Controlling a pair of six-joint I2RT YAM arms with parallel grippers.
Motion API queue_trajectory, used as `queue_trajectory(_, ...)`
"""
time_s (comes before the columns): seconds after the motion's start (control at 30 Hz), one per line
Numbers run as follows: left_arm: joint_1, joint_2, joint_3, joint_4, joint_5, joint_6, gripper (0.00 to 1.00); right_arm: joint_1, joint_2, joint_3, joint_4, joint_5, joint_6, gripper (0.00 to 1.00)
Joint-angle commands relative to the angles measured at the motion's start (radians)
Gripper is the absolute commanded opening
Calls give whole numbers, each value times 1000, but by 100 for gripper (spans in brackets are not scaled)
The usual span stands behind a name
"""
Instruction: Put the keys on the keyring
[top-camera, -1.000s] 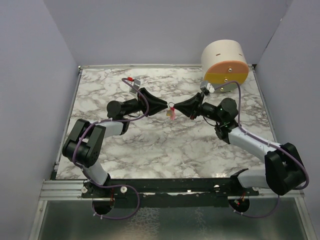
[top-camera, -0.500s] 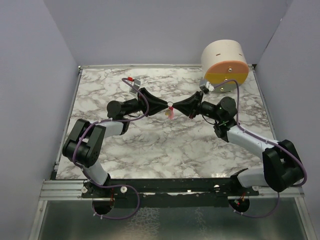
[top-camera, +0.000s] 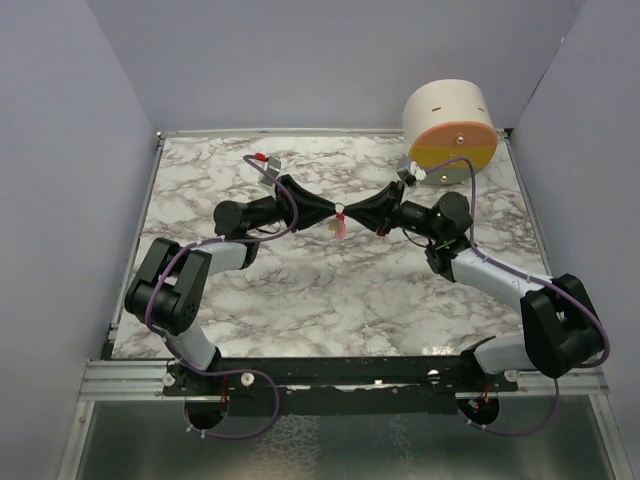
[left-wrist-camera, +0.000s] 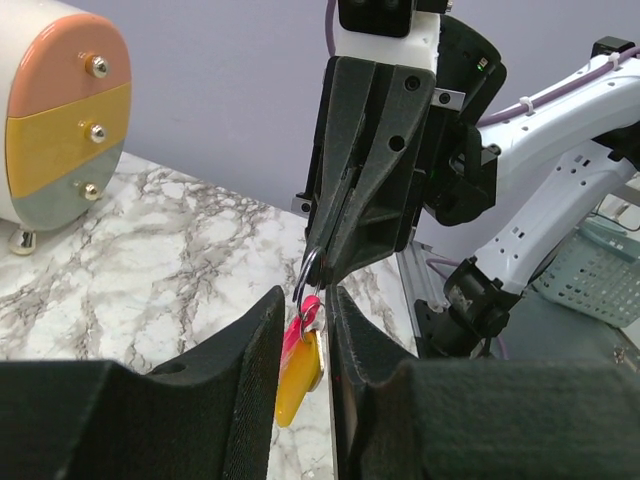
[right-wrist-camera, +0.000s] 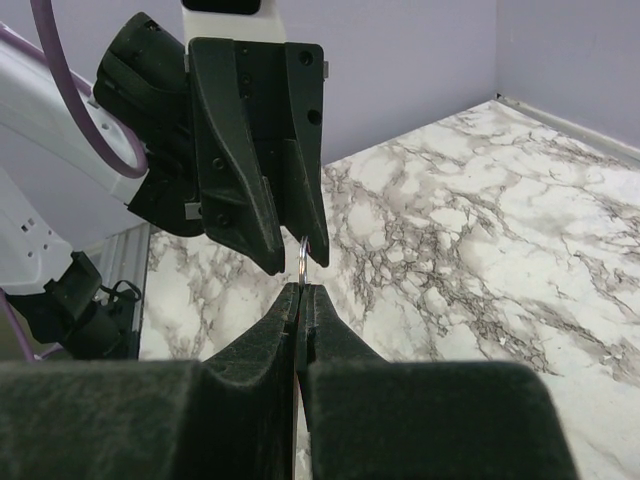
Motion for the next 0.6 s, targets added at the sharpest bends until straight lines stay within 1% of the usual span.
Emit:
queue_trajectory(0.0,-12,4,29,224,-4,-9,24,-2,12,31,47,-24,13,1)
queue_trajectory(0.07,-15,9,32,224,-2,-10,22,-3,12,32,47,-23,13,1)
queue_trajectory(0.2,-23,15,39,224,-2,-9,21,-2,18,36,48,-28,15,1)
queue_trajectory(0.27,-27,18,41,224,-2,-9,19,-3,19,37,48,-27,14,1)
queue_trajectory(0.33,-27,17,41,224,-1,-10,15,-3,19,37,48,-27,15,1)
queue_trajectory(0.5,-29,9,39,224,1,-11,0,-2,22,36,47,-16,16,1)
queue_trajectory(0.57,-30,3,34,224,1,-11,0,-3,24,35,47,-8,17,1)
